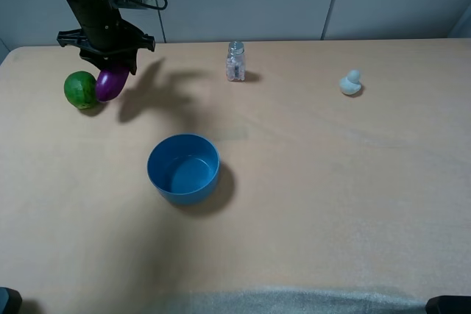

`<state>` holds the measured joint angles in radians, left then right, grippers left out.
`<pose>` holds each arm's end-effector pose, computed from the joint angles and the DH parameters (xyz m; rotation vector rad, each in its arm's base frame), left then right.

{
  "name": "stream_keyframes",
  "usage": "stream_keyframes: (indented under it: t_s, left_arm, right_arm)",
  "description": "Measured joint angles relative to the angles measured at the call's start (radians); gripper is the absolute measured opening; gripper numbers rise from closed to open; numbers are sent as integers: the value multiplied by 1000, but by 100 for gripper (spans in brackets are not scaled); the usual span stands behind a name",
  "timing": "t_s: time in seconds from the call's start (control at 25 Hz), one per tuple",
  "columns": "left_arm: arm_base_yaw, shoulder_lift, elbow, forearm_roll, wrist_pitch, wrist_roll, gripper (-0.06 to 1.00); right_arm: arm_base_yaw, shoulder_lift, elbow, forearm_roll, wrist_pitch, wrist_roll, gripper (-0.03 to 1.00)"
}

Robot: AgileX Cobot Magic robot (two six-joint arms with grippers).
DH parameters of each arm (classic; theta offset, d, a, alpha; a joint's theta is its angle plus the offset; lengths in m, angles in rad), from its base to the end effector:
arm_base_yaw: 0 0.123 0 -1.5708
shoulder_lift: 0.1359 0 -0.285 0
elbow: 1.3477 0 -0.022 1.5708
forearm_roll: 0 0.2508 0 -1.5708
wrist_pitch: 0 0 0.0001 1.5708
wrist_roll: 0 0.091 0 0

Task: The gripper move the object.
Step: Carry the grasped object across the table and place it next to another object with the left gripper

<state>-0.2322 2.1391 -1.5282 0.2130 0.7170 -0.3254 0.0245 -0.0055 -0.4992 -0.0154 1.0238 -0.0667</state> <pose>0.4338 -0.0896 0.1489 0.0616 2.7780 0.0959 -0.0041 -0.0013 0.2801 -0.0909 2.0008 -0.0454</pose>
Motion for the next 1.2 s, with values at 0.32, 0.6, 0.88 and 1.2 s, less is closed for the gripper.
stream_keyframes:
  t_s: [0.32, 0.6, 0.88, 1.2]
  left_arm:
    - [0, 45, 0, 0, -5, -1, 60]
    - [0, 51, 0, 0, -27, -1, 60]
    - [0, 67, 0, 0, -37, -1, 60]
    - [0, 91, 0, 0, -45, -1, 60]
  right_arm:
    - [0, 0, 0, 0, 0, 0, 68]
    - [0, 0, 0, 0, 0, 0, 68]
    - [0, 0, 0, 0, 0, 0, 68]
    - [0, 0, 0, 0, 0, 0, 68]
